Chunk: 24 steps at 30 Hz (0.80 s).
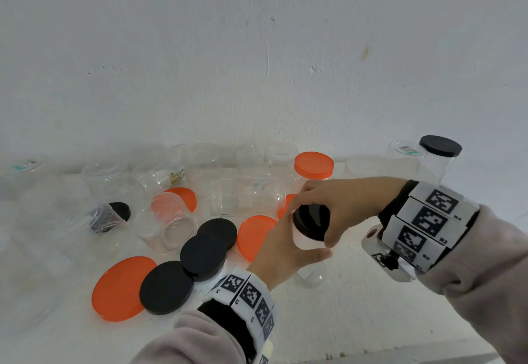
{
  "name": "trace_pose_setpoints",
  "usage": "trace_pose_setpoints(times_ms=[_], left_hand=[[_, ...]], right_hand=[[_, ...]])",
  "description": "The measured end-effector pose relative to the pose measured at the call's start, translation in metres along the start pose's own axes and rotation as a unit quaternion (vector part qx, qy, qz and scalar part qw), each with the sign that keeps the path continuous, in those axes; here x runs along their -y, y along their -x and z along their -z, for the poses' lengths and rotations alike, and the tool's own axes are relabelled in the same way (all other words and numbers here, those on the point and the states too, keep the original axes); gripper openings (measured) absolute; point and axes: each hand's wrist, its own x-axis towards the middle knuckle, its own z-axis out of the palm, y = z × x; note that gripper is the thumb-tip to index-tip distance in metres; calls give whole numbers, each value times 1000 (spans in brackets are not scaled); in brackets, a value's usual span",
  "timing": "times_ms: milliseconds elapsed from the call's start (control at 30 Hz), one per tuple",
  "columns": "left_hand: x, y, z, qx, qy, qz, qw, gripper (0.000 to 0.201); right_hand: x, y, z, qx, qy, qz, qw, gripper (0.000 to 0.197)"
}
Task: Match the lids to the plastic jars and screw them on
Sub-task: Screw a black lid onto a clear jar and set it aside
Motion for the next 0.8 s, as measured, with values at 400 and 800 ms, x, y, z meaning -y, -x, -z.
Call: trace_pose_setpoints(times_ms=[400, 800], left_hand=[[0, 1, 0, 6, -1, 6, 1000, 71], [-1, 2, 1, 1, -8, -4, 1000, 75]], right_hand=[[0, -10, -12, -80, 12, -72, 994, 70], [0, -7, -3, -55, -2, -21, 998, 61]])
